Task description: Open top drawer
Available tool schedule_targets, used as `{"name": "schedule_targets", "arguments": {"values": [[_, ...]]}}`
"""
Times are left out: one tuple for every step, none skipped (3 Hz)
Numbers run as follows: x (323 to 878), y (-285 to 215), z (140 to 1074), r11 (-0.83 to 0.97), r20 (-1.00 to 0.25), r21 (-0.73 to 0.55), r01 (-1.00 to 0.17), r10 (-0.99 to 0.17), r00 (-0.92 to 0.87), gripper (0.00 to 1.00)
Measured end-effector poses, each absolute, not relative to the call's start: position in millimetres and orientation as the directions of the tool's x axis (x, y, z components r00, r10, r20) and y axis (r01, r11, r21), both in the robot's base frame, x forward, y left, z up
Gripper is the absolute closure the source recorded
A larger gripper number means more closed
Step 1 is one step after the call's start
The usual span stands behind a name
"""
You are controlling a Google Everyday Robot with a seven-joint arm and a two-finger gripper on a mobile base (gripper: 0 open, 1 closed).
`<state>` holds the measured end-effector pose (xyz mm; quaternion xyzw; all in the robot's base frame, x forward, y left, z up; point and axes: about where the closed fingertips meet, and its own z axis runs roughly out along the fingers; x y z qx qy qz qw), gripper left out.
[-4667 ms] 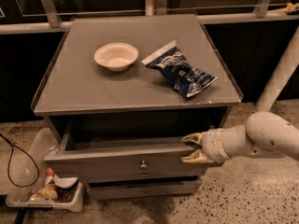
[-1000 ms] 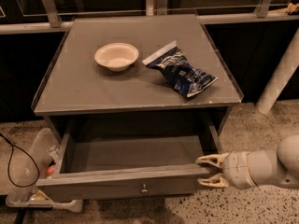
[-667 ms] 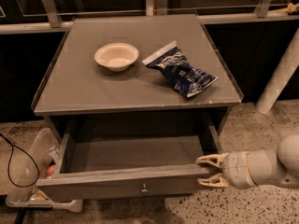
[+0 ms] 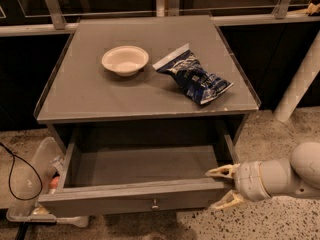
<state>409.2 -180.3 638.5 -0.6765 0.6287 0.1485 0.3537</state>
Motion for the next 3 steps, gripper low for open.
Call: {"name": "schedule_targets", "arguments": {"values": [[391.4, -178.3, 623.8, 0.038, -0.679, -0.265, -0.964, -0.716, 0.158, 0.14], [391.5, -177.7, 626.8, 0.038, -0.679, -0.265, -0.964, -0.716, 0.158, 0.38], [387.4, -178.0, 628.5, 0.039, -0.679, -0.268, -0.963, -0.716, 0.160, 0.61]]}}
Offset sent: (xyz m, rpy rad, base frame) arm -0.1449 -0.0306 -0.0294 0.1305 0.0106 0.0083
